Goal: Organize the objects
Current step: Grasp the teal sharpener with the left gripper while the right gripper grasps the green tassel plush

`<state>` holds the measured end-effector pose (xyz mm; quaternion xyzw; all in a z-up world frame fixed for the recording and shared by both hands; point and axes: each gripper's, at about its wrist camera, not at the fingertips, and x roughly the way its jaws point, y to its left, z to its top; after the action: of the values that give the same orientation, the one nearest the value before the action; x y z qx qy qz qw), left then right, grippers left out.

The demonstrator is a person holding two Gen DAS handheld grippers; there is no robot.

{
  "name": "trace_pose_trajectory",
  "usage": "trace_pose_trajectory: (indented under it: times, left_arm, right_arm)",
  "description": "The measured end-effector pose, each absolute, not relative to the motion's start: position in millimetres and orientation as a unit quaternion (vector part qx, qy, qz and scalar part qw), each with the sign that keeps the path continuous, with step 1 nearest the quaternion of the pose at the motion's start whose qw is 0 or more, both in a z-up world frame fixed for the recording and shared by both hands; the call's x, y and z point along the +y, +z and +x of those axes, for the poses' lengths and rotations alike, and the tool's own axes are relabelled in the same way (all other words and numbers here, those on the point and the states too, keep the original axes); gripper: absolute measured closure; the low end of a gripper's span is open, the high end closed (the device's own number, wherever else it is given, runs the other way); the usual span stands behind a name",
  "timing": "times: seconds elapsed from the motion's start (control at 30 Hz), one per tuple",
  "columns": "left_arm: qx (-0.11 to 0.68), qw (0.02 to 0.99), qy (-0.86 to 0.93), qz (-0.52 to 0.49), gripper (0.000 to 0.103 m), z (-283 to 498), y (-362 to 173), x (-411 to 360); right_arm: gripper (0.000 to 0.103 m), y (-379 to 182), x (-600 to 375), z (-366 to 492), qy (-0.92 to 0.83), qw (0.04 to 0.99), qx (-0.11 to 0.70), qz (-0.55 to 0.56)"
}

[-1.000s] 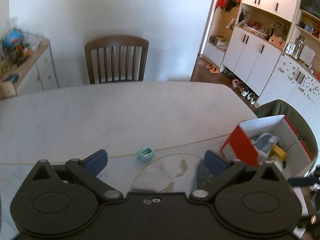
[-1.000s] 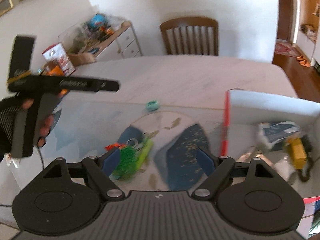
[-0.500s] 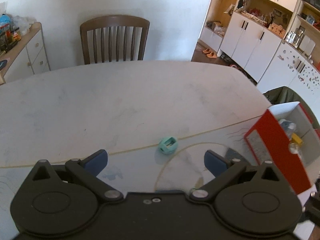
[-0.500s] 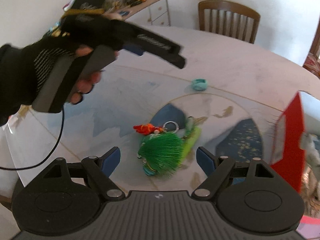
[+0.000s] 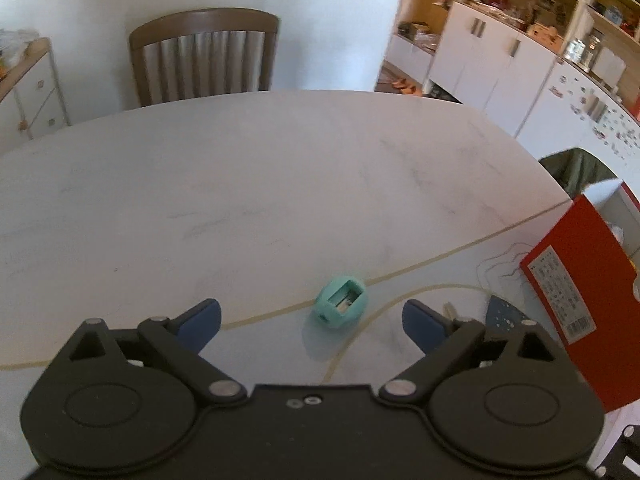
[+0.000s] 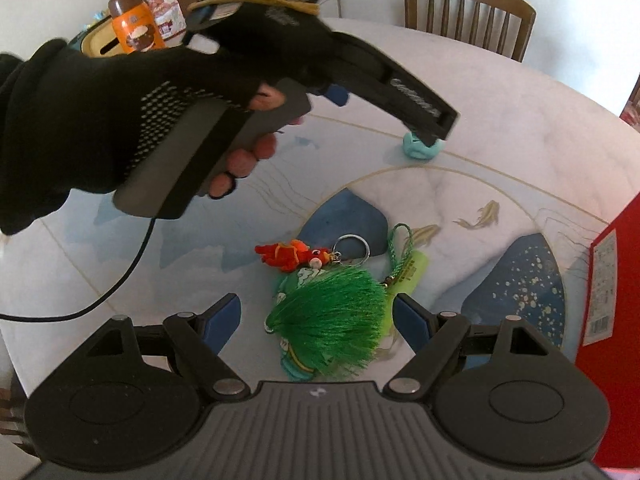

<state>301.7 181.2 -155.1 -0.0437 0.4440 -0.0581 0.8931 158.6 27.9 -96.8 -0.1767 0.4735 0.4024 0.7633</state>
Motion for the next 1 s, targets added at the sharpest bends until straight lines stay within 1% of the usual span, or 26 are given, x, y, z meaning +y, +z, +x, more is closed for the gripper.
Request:
trace_pose_trajectory:
  times: [0.17,0.27,0.33,0.5,0.57,0.63,0.7,0.73,0.77,0.8,0.83,0.93,0.97,1.0]
  left_arm:
    - [0.441,0.894,-0.077,-0.011,0.011,305,-166,172]
    - [0.441,0.893,-0.086,-0.008,0.015,307,-171,170]
    - [0.441,0.892,-0.095,-0.005,0.022,309,-174,169]
    - [0.439,0.893,-0.103,0.003,0.03,311,-178,168]
    - [0.437,0.893,-0.105,0.005,0.035,312,-179,168]
    - [0.435,0.894,-0.111,0.01,0.043,313,-180,167]
    - [0.43,0.895,-0.117,0.016,0.049,313,-181,165]
    - [0.428,0.895,-0.12,0.016,0.049,313,-181,165]
    - [0.427,0.896,-0.123,0.016,0.054,313,-181,165]
    - [0.426,0.896,-0.126,0.017,0.061,314,-181,165]
    - [0.424,0.896,-0.126,0.019,0.065,314,-181,164]
    - [0.424,0.896,-0.129,0.018,0.067,315,-181,164]
    - [0.424,0.896,-0.129,0.017,0.07,315,-181,165]
    - [0.423,0.897,-0.129,0.016,0.07,315,-181,165]
  right_arm:
    - [0.02,-109,35,159,0.406,0.756,0.473,-0.197]
    - [0.02,-116,38,159,0.406,0.753,0.476,-0.205]
    - [0.02,-121,40,159,0.404,0.75,0.479,-0.21]
    - [0.02,-124,45,156,0.411,0.746,0.475,-0.221]
    - [0.02,-125,47,154,0.413,0.745,0.472,-0.227]
    - [0.02,-126,47,152,0.415,0.743,0.468,-0.238]
    - [0.021,-126,48,152,0.414,0.743,0.468,-0.239]
    - [0.022,-126,48,152,0.415,0.742,0.469,-0.238]
    - [0.024,-127,48,152,0.414,0.742,0.47,-0.239]
    - [0.029,-127,48,152,0.412,0.742,0.47,-0.24]
    - [0.035,-127,48,153,0.41,0.742,0.471,-0.243]
    - [0.038,-130,48,155,0.407,0.74,0.476,-0.243]
    - [0.039,-130,48,155,0.407,0.74,0.477,-0.244]
    - [0.04,-130,48,154,0.406,0.74,0.476,-0.245]
